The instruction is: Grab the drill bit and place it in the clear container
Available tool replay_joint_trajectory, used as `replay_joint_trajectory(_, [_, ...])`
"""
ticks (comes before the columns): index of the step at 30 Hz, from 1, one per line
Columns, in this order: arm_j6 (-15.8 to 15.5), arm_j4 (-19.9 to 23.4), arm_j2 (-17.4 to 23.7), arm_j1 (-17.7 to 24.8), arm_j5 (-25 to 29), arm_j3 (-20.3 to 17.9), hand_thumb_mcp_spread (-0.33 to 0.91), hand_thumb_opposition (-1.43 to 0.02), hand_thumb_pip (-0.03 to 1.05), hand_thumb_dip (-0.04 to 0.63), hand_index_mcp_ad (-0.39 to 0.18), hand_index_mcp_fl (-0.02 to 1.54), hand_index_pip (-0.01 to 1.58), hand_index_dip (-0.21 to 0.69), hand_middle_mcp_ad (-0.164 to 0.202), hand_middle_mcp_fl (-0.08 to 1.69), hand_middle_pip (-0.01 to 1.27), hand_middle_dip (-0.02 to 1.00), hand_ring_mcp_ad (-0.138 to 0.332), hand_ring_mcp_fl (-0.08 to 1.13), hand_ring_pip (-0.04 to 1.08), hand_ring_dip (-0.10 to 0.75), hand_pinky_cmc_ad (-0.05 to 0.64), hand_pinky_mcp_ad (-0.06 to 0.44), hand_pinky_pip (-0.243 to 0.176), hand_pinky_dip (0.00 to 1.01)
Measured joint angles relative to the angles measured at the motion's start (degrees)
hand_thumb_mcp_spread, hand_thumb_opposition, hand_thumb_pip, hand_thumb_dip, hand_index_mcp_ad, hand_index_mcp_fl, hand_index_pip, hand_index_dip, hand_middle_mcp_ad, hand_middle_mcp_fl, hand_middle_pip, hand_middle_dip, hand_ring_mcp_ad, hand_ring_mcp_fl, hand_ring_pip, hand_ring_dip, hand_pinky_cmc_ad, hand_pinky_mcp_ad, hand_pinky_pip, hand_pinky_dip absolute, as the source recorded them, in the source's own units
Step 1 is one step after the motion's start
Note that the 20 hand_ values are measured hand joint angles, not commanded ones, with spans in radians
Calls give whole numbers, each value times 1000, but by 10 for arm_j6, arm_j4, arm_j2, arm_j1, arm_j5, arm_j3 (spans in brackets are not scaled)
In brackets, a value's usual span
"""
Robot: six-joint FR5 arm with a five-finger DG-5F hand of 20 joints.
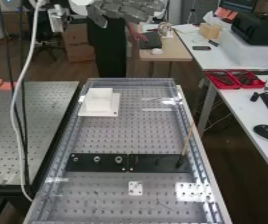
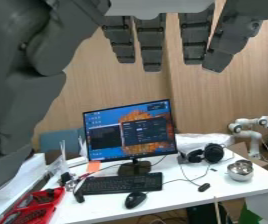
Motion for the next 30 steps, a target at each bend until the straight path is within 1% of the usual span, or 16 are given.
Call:
replay_joint_trajectory(1, [0, 0, 0, -1, -5, 0, 185, -836, 278, 52, 52, 79, 101, 31, 134, 73, 171, 89, 279, 61, 98, -35, 346, 241, -75, 208])
replay_joint_trajectory(2, [0, 1, 0, -2, -9, 0, 185, -836, 278, 52, 51, 79, 101, 31, 129, 73, 171, 89, 278, 61, 101, -35, 346, 241, -77, 208])
replay_joint_trajectory(11, [-2, 2, -1, -3, -15, 1, 185, -836, 278, 52, 56, 79, 105, 31, 134, 73, 171, 89, 279, 61, 98, -35, 346, 241, -75, 204])
replay_joint_trajectory(17, [0, 0, -4, 0, 5, 3, 185, -836, 278, 52, 56, 79, 101, 31, 134, 73, 171, 89, 279, 61, 101, -35, 346, 241, -75, 208])
replay_joint_trajectory(30, [1, -1, -5, 1, 3, 4, 185, -836, 278, 51, 56, 79, 101, 31, 134, 73, 171, 89, 279, 61, 98, -35, 346, 241, -75, 208])
